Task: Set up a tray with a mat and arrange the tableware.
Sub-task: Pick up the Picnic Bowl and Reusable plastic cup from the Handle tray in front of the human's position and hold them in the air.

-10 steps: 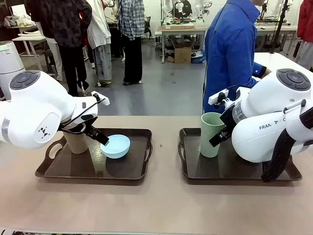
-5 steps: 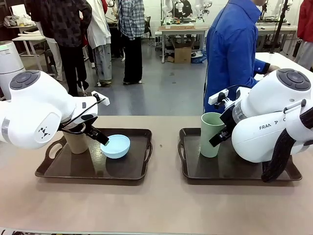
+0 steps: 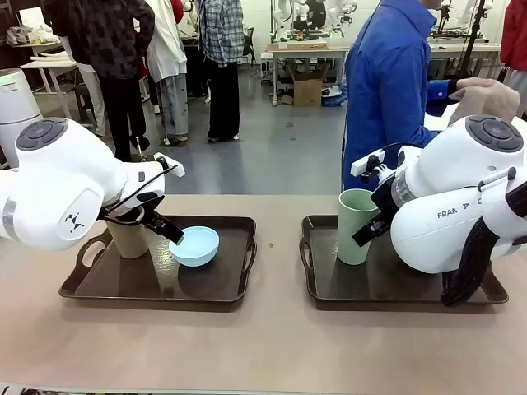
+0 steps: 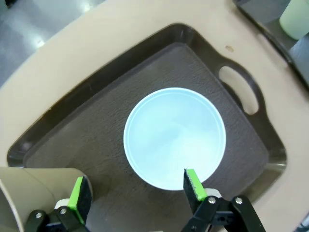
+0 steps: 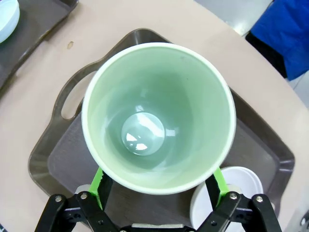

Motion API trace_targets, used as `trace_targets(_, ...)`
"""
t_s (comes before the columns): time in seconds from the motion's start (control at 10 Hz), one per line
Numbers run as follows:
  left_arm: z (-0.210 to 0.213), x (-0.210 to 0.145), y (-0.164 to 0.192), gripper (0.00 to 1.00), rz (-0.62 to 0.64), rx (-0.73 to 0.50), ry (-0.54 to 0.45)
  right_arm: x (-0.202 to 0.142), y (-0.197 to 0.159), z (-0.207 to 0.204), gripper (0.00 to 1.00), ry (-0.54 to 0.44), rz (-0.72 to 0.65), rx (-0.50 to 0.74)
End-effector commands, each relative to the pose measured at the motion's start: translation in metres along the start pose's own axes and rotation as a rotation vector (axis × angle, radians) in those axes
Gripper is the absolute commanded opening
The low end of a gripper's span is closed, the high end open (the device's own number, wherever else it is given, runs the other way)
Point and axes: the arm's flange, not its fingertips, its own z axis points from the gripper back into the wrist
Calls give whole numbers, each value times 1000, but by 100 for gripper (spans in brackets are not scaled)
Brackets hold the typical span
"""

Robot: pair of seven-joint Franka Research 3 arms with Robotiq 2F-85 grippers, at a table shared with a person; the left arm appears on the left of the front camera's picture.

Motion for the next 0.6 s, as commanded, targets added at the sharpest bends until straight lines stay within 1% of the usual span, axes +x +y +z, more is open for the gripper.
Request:
trace_targets(0.0,37,-6,-13,100,24,-27,-11,2,6,41,100,35,-14,-68)
trace_targets(0.1,68,-12,-20,100,7,-47,-13,-2,11,74,100,80,-36,-81)
trace_targets(0.2,95,-14,-26,100,15,-75,-11,-8,13,100,100,98,-45,-99)
trace_targets(0.4,138,-20,-36,100,0,-109,79,-24,13,150,100,157,-142,-23)
trace_targets(0.5,157,-26,-39,100,7,-153,118,-39,10,169,100,201,-179,14)
